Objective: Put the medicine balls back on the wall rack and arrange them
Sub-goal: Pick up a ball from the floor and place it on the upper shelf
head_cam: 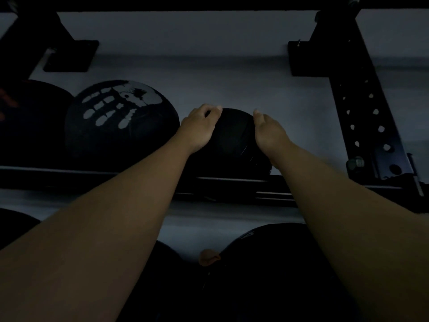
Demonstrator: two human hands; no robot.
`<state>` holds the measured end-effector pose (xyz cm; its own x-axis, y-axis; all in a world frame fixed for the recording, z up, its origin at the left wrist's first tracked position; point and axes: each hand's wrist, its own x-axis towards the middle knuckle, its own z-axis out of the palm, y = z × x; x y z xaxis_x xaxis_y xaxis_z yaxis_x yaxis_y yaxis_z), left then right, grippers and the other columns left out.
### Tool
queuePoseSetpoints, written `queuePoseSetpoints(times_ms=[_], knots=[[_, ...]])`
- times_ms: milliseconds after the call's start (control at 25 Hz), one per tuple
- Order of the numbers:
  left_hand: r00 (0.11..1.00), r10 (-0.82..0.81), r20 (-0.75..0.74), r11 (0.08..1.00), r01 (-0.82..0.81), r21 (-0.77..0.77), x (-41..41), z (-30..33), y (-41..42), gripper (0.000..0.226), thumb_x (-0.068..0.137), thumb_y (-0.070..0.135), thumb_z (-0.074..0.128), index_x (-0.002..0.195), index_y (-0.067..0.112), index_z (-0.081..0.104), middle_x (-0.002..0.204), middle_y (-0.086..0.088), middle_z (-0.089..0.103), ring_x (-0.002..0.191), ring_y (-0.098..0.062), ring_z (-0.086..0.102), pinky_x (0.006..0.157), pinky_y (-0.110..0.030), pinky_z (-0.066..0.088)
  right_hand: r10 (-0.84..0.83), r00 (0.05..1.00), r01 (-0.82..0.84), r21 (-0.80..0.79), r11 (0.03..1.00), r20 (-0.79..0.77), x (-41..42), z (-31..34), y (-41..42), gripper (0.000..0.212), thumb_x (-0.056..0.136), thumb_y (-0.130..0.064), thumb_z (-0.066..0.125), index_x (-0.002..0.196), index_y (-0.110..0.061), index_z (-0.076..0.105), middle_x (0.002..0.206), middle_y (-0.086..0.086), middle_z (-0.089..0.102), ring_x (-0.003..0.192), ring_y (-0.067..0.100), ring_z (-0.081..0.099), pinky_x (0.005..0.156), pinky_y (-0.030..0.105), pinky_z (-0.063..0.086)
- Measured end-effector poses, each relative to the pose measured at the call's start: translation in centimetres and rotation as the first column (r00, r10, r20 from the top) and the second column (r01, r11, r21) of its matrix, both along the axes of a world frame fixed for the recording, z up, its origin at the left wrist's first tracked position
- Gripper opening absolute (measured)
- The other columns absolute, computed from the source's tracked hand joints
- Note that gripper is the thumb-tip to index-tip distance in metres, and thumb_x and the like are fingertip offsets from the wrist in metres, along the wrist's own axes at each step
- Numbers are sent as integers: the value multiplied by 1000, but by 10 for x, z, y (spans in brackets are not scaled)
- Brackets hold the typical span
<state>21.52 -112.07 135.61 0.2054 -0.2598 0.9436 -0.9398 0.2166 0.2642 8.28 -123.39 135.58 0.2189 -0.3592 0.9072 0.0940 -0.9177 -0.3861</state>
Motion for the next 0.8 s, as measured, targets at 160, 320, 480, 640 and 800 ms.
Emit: queuePoseSetpoints(times_ms=[160,320,480,640,800], knots=[[1000,30,-8,997,-29,66,-9,-2,5,58,111,51,24,161,25,35,169,-5,34,154,-25,33,121,-29,21,-130,992,129,-31,991,-7,-5,-3,12,45,114,-18,24,141,4,52,144,24,57,133,39,52,106,36,36],[988,152,35,967,-156,202,-21,-5,22,61,112,46,20,166,19,16,175,-9,15,161,-25,17,129,-34,11,-124,982,106,-124,987,-144,-19,-7,8,48,114,-24,22,151,0,43,156,19,49,144,34,44,107,22,25],[976,205,76,949,-217,230,-24,-18,40,60,112,42,31,166,18,20,172,-11,24,157,-27,28,126,-31,20,-143,979,118,-167,979,-143,-31,-17,12,48,112,-30,34,154,-8,42,154,17,51,139,32,49,101,24,36],[964,244,110,932,-264,249,-25,-38,60,62,108,38,49,164,25,26,171,-9,30,155,-25,33,113,-21,23,-158,976,128,-187,974,-151,-41,-36,20,53,108,-33,47,156,-13,40,155,16,49,137,31,51,100,23,37],[961,250,117,906,-275,320,-27,-56,85,63,104,39,57,162,31,34,167,-7,38,150,-24,41,106,-21,29,-180,962,146,-172,974,-204,-56,-57,46,57,106,-34,51,158,-15,38,160,15,45,141,30,48,104,22,35]])
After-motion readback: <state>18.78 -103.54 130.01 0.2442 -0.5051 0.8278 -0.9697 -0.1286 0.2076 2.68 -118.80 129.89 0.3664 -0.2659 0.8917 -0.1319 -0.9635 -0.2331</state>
